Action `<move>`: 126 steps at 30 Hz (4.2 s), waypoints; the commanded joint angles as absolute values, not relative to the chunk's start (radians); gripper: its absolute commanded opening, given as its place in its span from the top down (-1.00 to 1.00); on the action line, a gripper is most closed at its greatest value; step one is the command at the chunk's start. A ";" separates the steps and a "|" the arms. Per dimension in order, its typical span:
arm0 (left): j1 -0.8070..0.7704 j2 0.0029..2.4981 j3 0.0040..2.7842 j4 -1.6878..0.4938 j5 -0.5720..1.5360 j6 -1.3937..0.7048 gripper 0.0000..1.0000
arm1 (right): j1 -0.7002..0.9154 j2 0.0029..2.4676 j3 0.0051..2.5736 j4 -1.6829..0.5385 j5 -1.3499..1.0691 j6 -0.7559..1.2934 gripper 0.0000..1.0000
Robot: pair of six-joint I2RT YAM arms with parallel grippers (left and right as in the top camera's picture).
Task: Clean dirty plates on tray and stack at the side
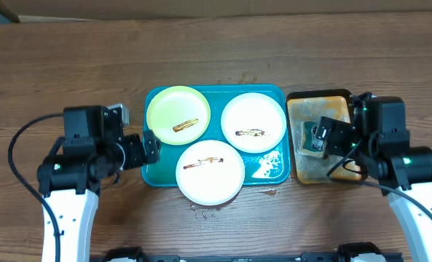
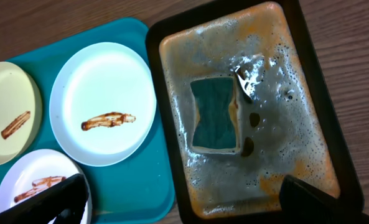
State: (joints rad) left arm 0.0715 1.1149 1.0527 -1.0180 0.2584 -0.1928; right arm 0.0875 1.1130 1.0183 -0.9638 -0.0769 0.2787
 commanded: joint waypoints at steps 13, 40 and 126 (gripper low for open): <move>0.065 1.435 1.238 -0.699 0.282 0.135 -0.93 | 0.094 1.197 1.045 -0.952 -0.061 0.262 -0.99; 0.050 1.739 1.237 -1.109 0.567 -0.077 -0.22 | 0.094 1.197 1.045 -0.957 -0.061 0.262 -1.00; -0.192 1.662 1.067 -1.011 0.184 -0.031 0.92 | 0.094 1.207 1.045 -0.998 -0.061 0.262 -1.00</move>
